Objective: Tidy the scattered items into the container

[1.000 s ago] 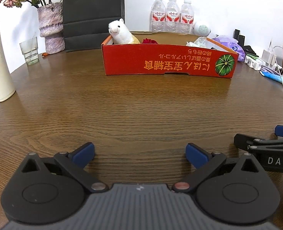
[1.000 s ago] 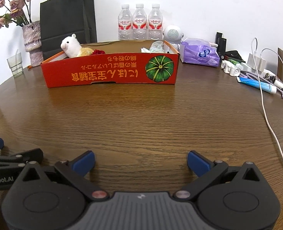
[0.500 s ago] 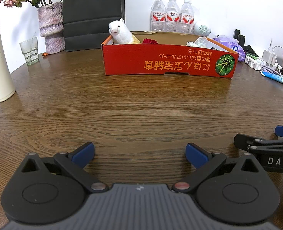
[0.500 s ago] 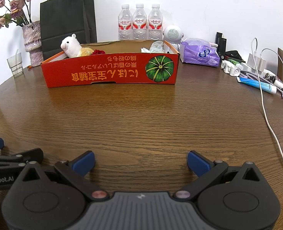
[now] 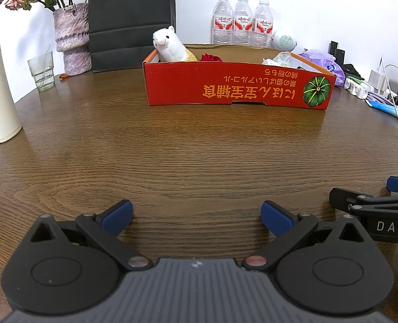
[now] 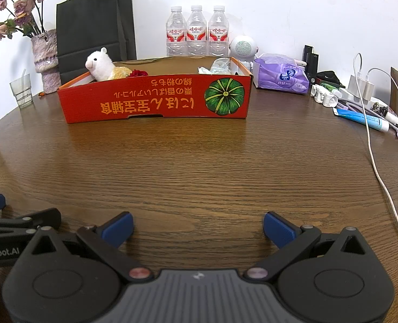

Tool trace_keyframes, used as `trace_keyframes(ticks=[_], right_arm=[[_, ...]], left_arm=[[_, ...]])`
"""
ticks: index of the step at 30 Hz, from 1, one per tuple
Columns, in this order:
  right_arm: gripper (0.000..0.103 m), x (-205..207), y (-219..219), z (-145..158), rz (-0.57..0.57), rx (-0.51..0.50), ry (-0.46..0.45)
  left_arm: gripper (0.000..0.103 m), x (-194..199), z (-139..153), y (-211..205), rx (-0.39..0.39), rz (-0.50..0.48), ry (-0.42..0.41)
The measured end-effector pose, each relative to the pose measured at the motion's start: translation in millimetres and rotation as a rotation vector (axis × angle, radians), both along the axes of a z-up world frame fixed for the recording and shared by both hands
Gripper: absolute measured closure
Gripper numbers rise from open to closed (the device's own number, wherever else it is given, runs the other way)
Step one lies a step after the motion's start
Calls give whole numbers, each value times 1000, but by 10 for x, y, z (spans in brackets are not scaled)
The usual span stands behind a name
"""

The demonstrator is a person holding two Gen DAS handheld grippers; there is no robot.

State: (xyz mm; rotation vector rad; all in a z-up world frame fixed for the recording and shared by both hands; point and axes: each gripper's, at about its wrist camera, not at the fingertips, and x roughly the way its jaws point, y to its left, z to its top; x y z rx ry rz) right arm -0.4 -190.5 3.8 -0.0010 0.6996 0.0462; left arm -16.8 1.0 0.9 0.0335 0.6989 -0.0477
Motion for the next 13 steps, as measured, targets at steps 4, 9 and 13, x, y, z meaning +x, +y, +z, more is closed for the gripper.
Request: trace_keyframes(ticks=[4,9,13], right_arm=[[0,1,0,0,0,0,0],[0,2,-1,0,0,0,0],[0,2,-1,0,0,0,0]], left_arm=[[0,0,-1,2,0,0,0],[0,1,0,0,0,1,0],[0,5,-2,-7,1,1,0]])
